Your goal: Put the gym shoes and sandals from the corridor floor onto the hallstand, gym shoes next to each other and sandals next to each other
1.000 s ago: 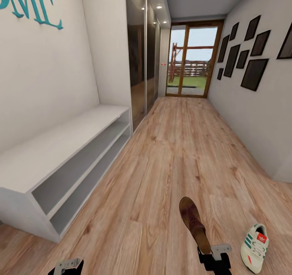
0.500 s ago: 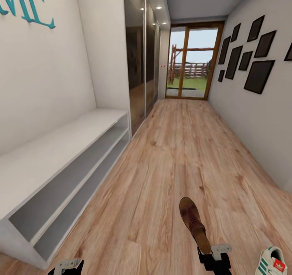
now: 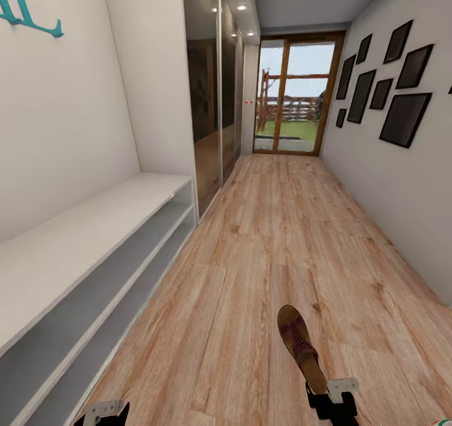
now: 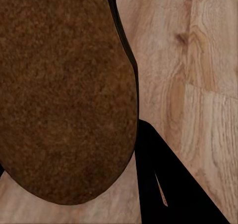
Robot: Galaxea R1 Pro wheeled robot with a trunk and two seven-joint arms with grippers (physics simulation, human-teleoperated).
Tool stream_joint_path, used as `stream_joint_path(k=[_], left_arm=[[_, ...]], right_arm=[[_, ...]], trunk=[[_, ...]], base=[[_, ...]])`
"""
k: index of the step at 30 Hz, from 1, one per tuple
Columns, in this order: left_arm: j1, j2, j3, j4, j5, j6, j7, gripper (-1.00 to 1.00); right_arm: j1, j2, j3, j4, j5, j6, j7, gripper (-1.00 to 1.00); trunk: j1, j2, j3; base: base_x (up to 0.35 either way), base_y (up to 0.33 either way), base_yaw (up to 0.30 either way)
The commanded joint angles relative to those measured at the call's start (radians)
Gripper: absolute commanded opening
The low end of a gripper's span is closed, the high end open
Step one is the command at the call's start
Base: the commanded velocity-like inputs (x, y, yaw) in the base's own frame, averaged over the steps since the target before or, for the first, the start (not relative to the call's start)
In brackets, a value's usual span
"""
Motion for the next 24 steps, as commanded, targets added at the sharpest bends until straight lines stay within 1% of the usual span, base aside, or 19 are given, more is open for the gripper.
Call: stream_joint_path(k=[1,8,17,24], left_arm=[[-0.001,0.0,0.009,0.001,-0.01,-0.004,-0.005,1.0],[-0.001,0.0,0.009,0.001,-0.01,-0.004,-0.005,1.0],[-0.001,0.0,0.009,0.001,-0.01,-0.004,-0.005,1.0],[-0.001,0.0,0.009,0.001,-0.01,-0.004,-0.005,1.0]], right_arm=[[-0.001,0.0,0.0,0.001,0.007,-0.001,-0.005,-1.0],[-0.001,0.001,0.0,0.0,0.007,-0.001,-0.005,-1.0],[-0.001,0.004,0.0,0.001,0.007,-0.001,-0.005,-1.0],[-0.001,0.004,0.0,0.001,0.007,-0.001,-0.005,-1.0]], trunk=[[0.0,0.0,-0.001],[0.0,0.0,-0.001],[0.0,0.0,-0.001],[0.0,0.0,-0.001]], base=[[0.337,0.0,-0.001],[0.337,0.0,-0.032],[0.336,0.0,-0.241],[0.336,0.0,-0.049]])
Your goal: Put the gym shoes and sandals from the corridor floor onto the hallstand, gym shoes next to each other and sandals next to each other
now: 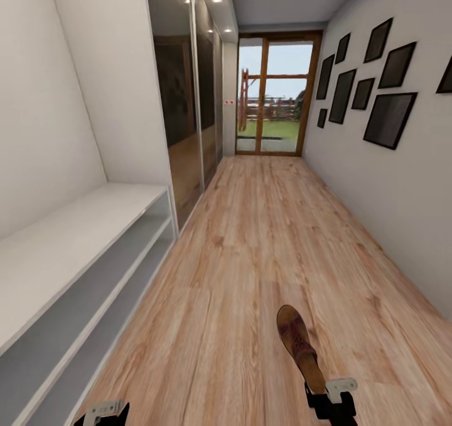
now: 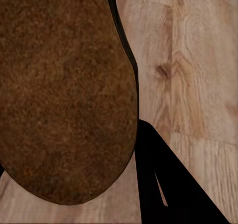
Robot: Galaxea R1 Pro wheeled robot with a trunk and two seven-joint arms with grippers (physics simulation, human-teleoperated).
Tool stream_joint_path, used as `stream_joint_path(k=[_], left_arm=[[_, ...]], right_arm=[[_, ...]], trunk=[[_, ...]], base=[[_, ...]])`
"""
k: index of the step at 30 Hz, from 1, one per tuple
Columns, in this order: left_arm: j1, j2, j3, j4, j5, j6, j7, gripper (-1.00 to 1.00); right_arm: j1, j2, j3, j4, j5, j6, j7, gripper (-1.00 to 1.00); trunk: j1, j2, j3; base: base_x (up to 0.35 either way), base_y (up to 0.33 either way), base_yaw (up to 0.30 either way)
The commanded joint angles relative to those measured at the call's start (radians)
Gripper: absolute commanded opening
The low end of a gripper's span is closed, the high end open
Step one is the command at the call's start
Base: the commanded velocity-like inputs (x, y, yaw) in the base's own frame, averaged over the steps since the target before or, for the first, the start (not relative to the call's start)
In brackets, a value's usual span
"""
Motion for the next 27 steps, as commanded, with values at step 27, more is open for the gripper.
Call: stream_joint_path(k=[27], left_arm=[[-0.001,0.0,0.009,0.001,-0.009,-0.004,-0.005,1.0]], right_arm=[[-0.001,0.0,0.0,0.001,0.005,-0.001,-0.005,-1.0]], trunk=[[0.0,0.0,-0.006]], base=[[0.336,0.0,-0.229]])
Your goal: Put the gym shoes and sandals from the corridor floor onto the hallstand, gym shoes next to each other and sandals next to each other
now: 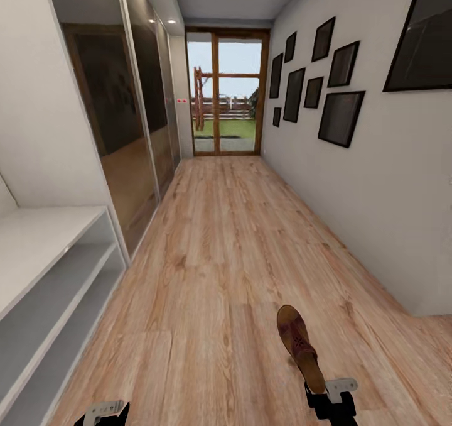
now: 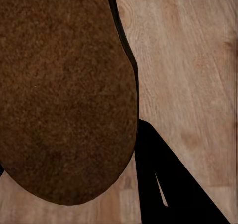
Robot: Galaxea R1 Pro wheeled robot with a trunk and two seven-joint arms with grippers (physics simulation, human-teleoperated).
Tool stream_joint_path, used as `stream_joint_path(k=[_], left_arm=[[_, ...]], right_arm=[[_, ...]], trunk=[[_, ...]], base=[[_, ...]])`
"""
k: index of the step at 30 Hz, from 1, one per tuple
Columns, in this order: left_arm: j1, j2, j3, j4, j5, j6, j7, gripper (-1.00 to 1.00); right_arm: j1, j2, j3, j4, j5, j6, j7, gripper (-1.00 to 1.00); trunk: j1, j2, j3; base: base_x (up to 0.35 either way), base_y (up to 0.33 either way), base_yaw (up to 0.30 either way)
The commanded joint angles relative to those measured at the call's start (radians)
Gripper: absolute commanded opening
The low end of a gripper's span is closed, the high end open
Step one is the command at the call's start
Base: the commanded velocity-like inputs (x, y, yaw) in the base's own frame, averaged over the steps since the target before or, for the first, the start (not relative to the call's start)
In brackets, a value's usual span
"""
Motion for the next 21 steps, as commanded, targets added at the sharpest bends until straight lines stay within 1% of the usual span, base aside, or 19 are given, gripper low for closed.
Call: stream_joint_path(k=[1,10,21], left_arm=[[-0.001,0.0,0.009,0.0,-0.01,-0.004,-0.005,1.0],[-0.001,0.0,0.009,0.0,-0.01,-0.004,-0.005,1.0],[-0.001,0.0,0.009,0.0,-0.01,-0.004,-0.005,1.0]], right_arm=[[-0.001,0.0,0.0,0.001,0.006,-0.001,-0.005,-1.0],[-0.001,0.0,0.0,0.0,0.006,-0.001,-0.005,-1.0],[-0.001,0.0,0.0,0.0,0.006,-0.001,-0.005,-1.0]], trunk=[[0.0,0.0,-0.002],[0.0,0.0,-0.008],[0.0,0.0,-0.015]], base=[[0.336,0.0,-0.264],[0.335,0.018,-0.264],[0.301,0.184,-0.264]])
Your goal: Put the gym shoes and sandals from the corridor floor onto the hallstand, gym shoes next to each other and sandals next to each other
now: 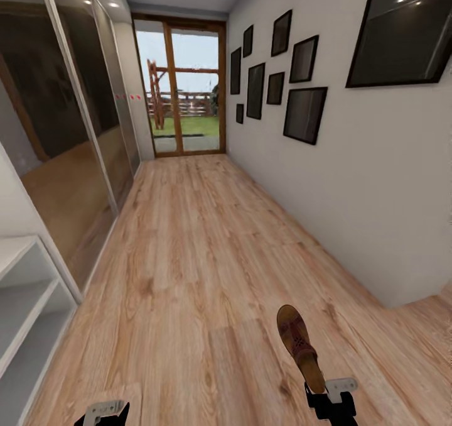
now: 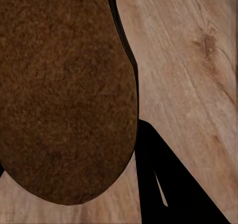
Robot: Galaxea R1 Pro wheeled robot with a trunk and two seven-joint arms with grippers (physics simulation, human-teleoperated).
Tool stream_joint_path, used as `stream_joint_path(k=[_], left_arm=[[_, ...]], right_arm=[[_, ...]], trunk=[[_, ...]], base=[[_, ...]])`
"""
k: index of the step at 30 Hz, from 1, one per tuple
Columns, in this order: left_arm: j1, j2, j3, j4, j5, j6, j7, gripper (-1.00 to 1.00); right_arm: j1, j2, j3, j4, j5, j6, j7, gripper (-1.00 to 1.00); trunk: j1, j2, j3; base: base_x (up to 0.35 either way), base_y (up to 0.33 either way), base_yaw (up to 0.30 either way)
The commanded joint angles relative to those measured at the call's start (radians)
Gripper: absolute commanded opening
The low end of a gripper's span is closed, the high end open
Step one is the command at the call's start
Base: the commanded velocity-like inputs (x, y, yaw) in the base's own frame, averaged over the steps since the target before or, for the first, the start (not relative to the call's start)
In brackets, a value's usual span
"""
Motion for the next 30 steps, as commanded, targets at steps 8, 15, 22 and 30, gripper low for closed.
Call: stream_joint_path(k=[8,15,22,30], left_arm=[[-0.001,0.0,0.009,0.001,-0.009,-0.004,-0.005,1.0],[-0.001,0.0,0.009,0.001,-0.009,-0.004,-0.005,1.0],[-0.001,0.0,0.009,0.001,-0.009,-0.004,-0.005,1.0],[-0.001,0.0,0.009,0.001,-0.009,-0.004,-0.005,1.0]], right_arm=[[-0.001,0.0,0.0,0.001,0.006,-0.002,-0.005,-1.0],[-0.001,0.0,0.0,0.001,0.006,-0.002,-0.005,-1.0],[-0.001,0.0,0.0,0.001,0.006,-0.002,-0.005,-1.0],[-0.001,0.0,0.0,0.002,0.006,-0.001,-0.005,-1.0]], trunk=[[0.0,0.0,-0.006],[0.0,0.0,-0.011],[0.0,0.0,-0.016],[0.0,0.0,-0.022]], base=[[0.318,0.158,-0.264],[0.215,0.155,-0.264],[0.018,0.013,-0.264],[0.001,0.001,-0.264]])
